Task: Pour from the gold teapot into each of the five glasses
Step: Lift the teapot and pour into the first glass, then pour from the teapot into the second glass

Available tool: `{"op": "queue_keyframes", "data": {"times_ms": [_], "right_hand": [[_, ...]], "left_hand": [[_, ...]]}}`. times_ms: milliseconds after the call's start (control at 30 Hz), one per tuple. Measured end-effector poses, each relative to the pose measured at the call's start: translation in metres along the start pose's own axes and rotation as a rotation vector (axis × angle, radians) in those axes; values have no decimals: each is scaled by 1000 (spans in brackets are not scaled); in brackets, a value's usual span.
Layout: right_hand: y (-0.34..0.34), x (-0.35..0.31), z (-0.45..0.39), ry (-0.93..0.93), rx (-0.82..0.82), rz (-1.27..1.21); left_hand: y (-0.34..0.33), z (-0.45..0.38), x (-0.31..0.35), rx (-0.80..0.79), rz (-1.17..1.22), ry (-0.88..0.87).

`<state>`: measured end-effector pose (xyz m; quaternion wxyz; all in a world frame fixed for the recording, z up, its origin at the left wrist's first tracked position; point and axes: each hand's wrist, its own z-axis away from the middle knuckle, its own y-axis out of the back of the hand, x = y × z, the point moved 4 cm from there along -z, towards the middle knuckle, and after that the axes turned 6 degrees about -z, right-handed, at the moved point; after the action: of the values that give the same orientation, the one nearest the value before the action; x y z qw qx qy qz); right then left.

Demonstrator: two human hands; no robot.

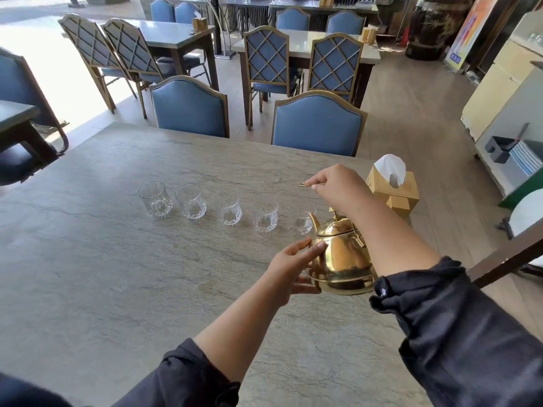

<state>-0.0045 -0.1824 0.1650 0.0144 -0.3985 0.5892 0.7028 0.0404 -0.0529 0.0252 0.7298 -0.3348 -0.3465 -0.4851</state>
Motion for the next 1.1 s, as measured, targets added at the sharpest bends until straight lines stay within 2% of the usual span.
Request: {"op": "queue_keyframes", "data": {"times_ms": [133, 300, 567, 833, 1100], "right_hand": [[-2, 5, 7, 2, 23, -42], [-3, 9, 26, 14, 132, -113], [-17, -4, 46, -3, 291, -166], [-37, -40, 40, 1, 275, -171], [-52, -65, 20, 35, 239, -72]], "left_hand": [[2, -1, -2, 20, -3, -14], [13, -4, -2, 38, -33, -31], [47, -7, 4, -27, -73, -56], [90, -1, 2, -30, -74, -63], [113, 5, 3, -32, -70, -16]]}}
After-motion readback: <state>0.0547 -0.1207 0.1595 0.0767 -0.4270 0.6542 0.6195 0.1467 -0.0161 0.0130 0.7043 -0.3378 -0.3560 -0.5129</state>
